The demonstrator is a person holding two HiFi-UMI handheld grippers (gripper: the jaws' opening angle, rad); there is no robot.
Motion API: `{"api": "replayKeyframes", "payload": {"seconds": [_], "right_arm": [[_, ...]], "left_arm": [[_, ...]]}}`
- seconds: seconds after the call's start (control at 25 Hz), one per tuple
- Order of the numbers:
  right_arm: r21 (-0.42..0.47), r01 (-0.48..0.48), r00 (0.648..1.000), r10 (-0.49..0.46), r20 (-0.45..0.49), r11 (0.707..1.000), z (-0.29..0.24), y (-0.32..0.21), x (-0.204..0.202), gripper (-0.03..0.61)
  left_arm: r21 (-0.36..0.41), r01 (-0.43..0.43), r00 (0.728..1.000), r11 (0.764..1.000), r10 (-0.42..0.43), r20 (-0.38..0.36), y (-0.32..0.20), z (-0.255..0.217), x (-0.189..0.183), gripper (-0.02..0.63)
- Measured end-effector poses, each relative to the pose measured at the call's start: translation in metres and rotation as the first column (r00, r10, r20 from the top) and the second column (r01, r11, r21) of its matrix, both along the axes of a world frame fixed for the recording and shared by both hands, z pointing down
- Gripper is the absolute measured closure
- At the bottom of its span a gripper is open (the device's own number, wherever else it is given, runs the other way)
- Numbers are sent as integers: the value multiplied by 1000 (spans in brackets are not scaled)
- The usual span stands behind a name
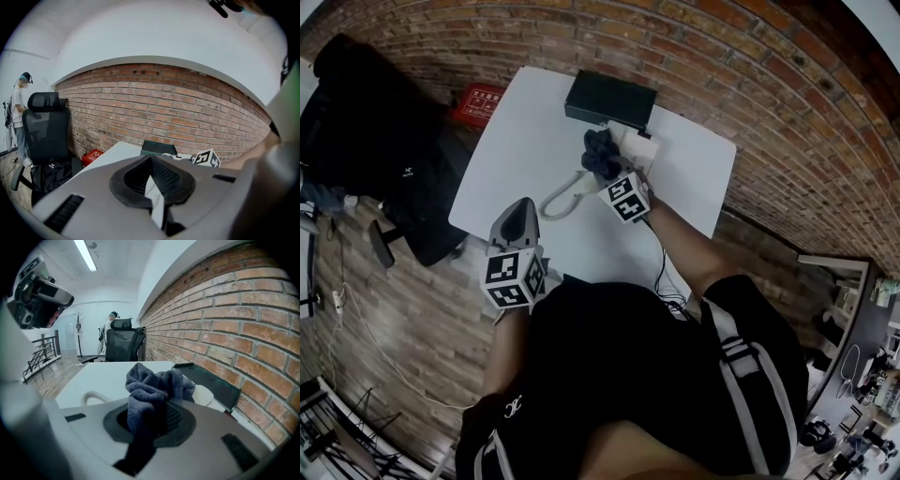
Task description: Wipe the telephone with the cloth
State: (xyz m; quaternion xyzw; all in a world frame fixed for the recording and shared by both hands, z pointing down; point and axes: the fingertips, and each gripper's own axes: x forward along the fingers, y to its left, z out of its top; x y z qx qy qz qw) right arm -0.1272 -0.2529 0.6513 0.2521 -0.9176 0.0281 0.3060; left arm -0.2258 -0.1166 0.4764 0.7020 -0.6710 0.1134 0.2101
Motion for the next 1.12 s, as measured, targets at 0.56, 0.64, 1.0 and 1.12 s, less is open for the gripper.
{"api": "replayKeyframes", "payload": {"seconds": [0.56, 0.64, 1.0, 1.12], "right_arm": [[-89, 215, 969, -224, -107, 973, 44, 84, -5, 541], [-76, 211, 970, -218, -108, 975, 41, 81, -5, 541], [-4, 67, 997, -67, -40, 998, 15, 20, -1, 541], [35, -13, 999, 14, -45, 999, 5, -5, 6, 541]], "left_arm": [[-4, -13, 1000, 1000, 13, -6, -4, 4, 0, 614], [-3, -13, 1000, 1000, 13, -8, -5, 3, 0, 614], [-7, -12, 1000, 1000, 12, -6, -5, 4, 0, 614], [-11, -7, 1000, 1000, 7, -3, -2, 4, -2, 614]]}}
